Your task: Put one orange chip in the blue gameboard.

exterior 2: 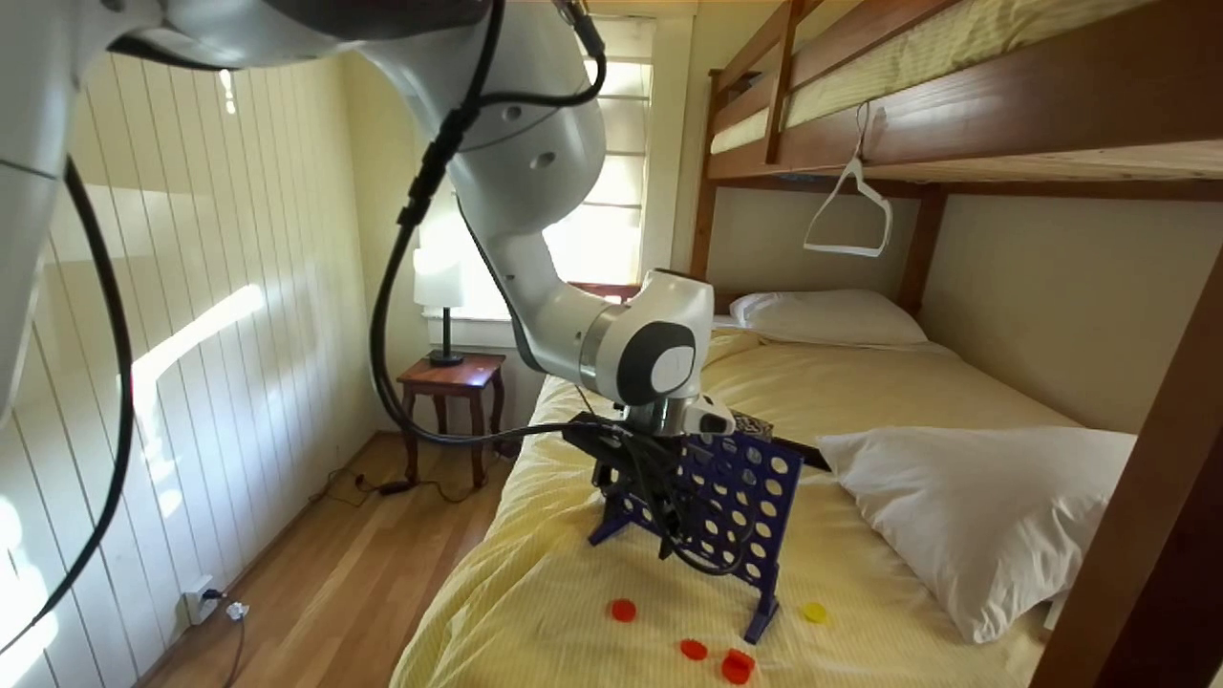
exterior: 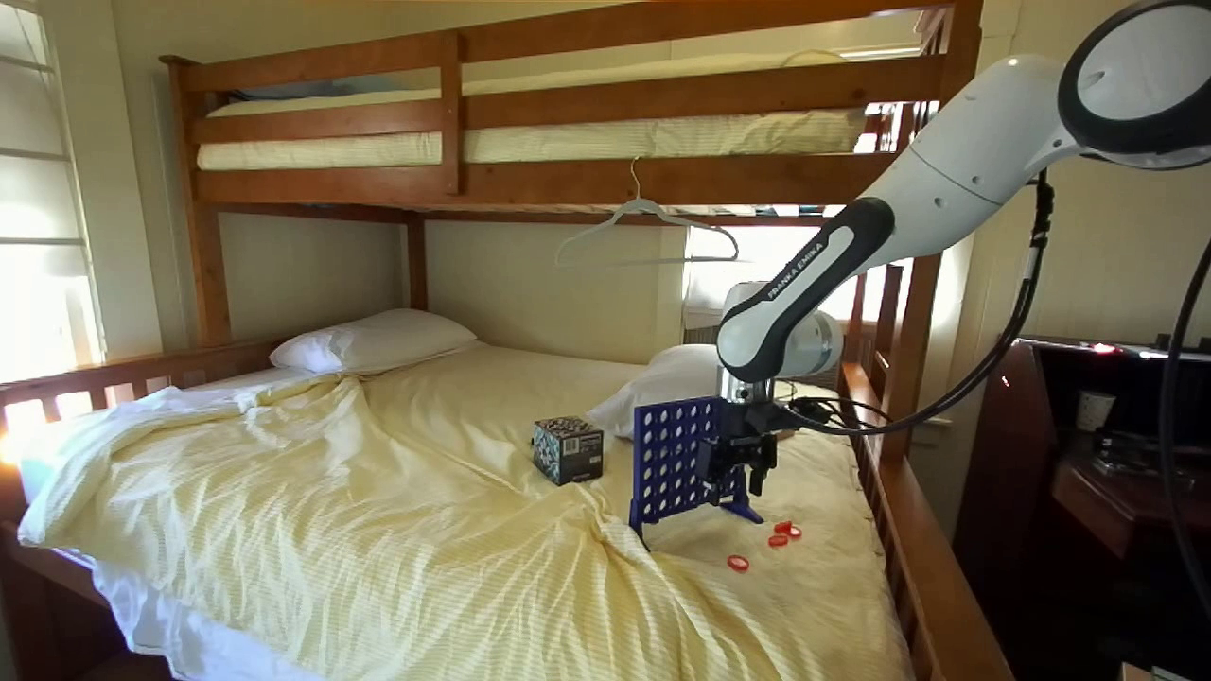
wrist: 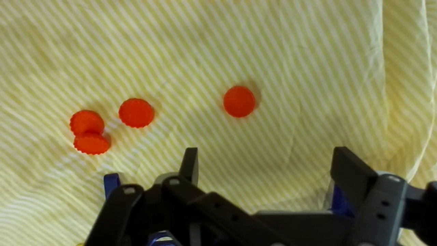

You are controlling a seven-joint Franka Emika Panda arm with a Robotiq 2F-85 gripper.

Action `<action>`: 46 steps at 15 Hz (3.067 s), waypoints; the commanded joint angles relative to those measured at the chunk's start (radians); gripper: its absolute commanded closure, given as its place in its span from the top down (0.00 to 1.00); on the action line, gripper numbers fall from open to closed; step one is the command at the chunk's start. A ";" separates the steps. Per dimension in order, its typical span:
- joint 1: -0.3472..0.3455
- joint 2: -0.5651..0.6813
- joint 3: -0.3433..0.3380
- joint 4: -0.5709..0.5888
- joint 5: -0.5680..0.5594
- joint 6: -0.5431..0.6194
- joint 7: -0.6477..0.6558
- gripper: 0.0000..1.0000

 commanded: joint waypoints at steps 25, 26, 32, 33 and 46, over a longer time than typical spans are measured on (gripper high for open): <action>-0.037 0.228 0.066 0.035 -0.002 0.239 -0.130 1.00; -0.037 0.228 0.065 0.030 -0.001 0.244 -0.133 1.00; -0.040 0.236 0.067 0.019 -0.001 0.245 -0.150 0.69; -0.040 0.237 0.068 0.018 -0.002 0.244 -0.153 0.63; -0.023 0.228 0.041 0.002 -0.026 0.213 -0.139 0.56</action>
